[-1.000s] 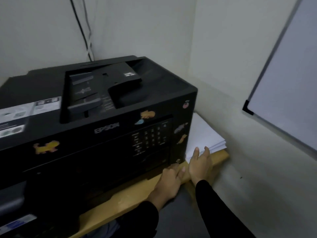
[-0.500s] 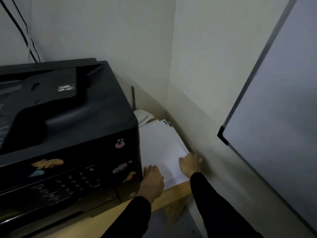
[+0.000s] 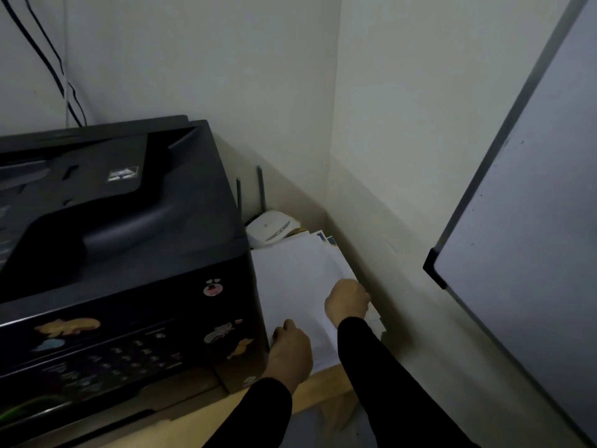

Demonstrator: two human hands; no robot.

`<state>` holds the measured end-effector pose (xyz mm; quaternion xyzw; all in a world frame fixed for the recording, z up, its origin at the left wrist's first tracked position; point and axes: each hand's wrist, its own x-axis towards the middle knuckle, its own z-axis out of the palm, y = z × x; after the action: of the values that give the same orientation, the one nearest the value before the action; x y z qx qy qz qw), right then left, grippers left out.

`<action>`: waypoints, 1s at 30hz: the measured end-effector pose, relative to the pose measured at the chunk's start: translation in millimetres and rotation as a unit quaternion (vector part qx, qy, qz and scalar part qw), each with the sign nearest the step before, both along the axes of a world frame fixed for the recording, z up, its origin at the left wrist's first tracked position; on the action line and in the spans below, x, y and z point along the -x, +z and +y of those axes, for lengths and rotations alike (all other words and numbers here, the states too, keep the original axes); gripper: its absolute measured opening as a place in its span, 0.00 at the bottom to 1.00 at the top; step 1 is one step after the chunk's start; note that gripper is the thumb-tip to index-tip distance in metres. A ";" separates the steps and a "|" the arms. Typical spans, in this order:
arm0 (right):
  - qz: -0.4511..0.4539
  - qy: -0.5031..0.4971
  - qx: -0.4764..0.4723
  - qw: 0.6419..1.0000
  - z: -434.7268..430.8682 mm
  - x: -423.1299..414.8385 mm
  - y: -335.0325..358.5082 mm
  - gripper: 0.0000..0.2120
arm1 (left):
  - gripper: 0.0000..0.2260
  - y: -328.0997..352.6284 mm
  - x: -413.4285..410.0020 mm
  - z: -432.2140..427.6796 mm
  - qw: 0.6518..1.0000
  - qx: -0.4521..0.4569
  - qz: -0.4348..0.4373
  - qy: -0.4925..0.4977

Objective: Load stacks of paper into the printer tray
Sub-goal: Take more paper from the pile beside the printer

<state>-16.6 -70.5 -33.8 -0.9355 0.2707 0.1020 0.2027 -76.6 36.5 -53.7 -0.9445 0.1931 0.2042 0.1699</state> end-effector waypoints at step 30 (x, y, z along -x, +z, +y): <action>-0.155 -0.089 -0.507 0.844 -72.1 -12.1 69.5 0.13 | 0.20 196.9 -44.7 -36.5 0.910 0.178 -0.296 0.229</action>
<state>-4.5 -142.6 35.6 -0.6782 0.2282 0.0602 0.6959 -31.9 0.0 143.2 -0.9945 -0.0549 -0.0897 -0.0034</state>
